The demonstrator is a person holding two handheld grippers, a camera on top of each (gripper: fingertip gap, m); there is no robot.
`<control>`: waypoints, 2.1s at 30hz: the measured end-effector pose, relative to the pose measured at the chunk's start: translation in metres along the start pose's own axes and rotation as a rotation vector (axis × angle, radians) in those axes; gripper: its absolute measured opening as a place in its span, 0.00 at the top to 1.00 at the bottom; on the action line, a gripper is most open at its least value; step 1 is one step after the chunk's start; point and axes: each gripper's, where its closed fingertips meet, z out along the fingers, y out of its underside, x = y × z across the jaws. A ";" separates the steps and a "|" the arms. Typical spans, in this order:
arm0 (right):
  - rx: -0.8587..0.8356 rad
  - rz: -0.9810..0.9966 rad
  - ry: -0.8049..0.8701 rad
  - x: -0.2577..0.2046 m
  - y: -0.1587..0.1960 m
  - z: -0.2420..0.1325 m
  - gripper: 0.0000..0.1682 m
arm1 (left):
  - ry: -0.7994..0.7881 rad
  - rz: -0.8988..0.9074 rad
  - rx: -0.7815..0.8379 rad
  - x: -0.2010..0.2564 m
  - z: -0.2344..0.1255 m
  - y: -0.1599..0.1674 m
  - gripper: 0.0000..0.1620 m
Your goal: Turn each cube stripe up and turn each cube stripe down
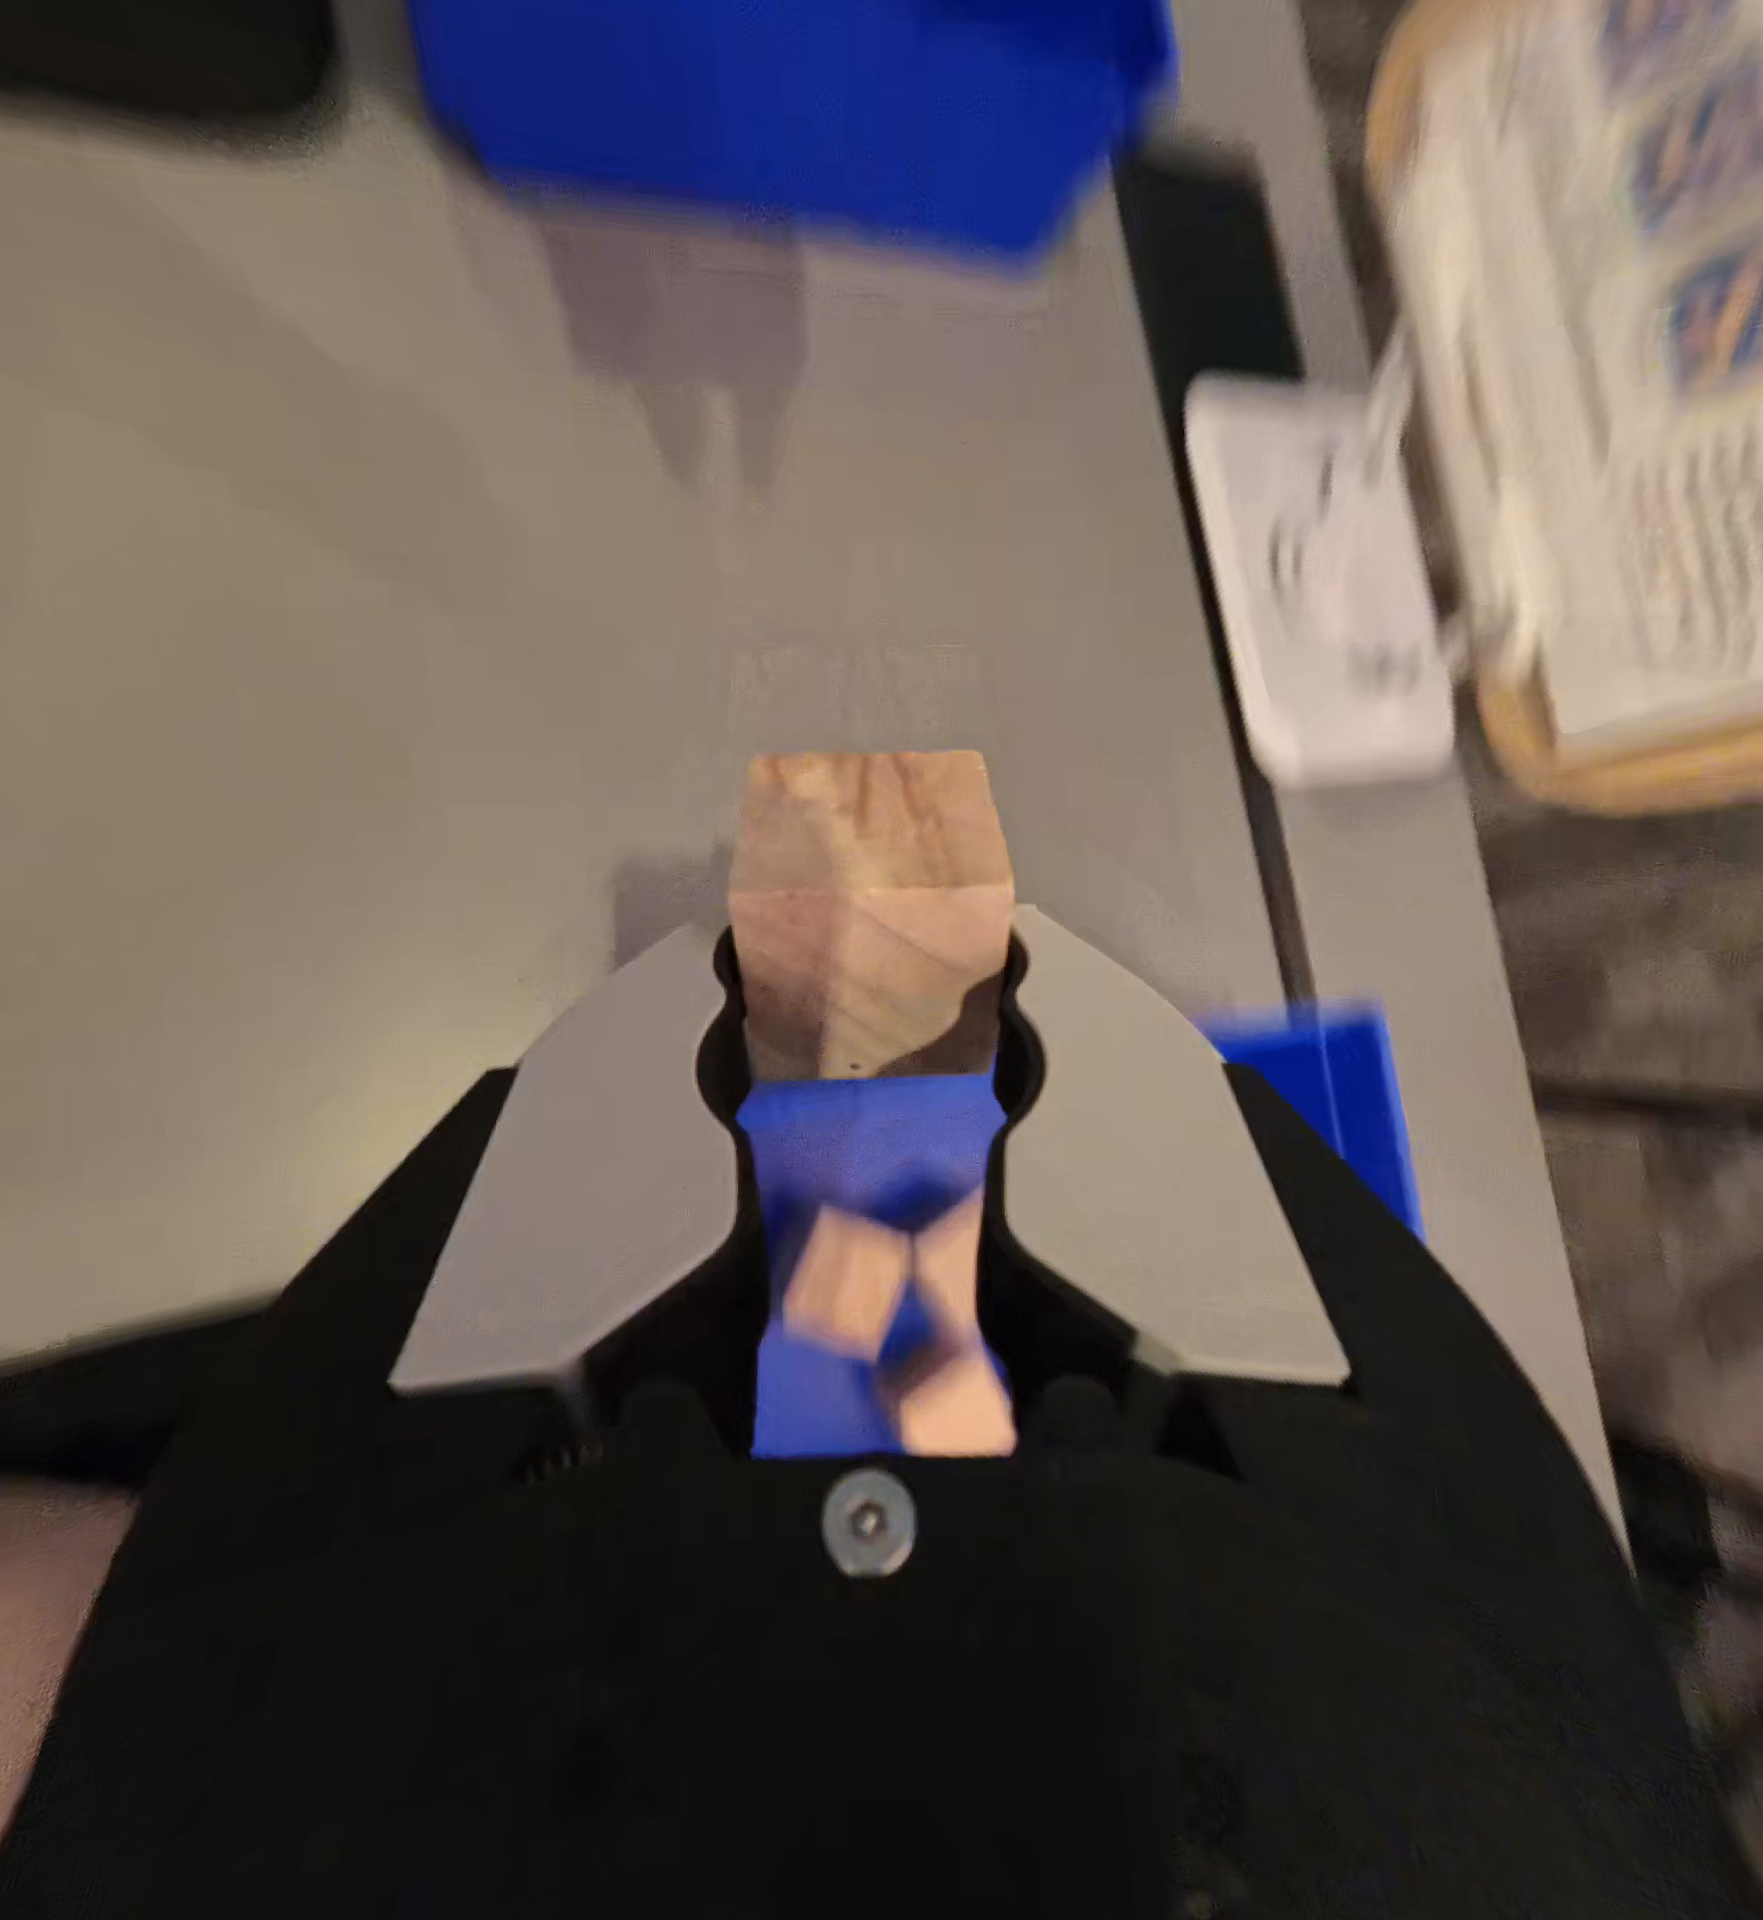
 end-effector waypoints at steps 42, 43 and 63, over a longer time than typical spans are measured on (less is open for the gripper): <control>-0.868 0.877 -0.292 -0.029 0.258 0.024 0.67 | -0.040 0.056 -0.039 0.043 -0.019 0.021 0.74; -0.869 0.880 -0.281 -0.028 0.258 0.023 0.66 | -0.037 0.058 -0.040 0.044 -0.019 0.021 0.74; 0.008 0.938 0.758 0.154 0.204 -0.103 0.57 | -0.099 0.317 0.197 0.068 -0.060 -0.009 0.66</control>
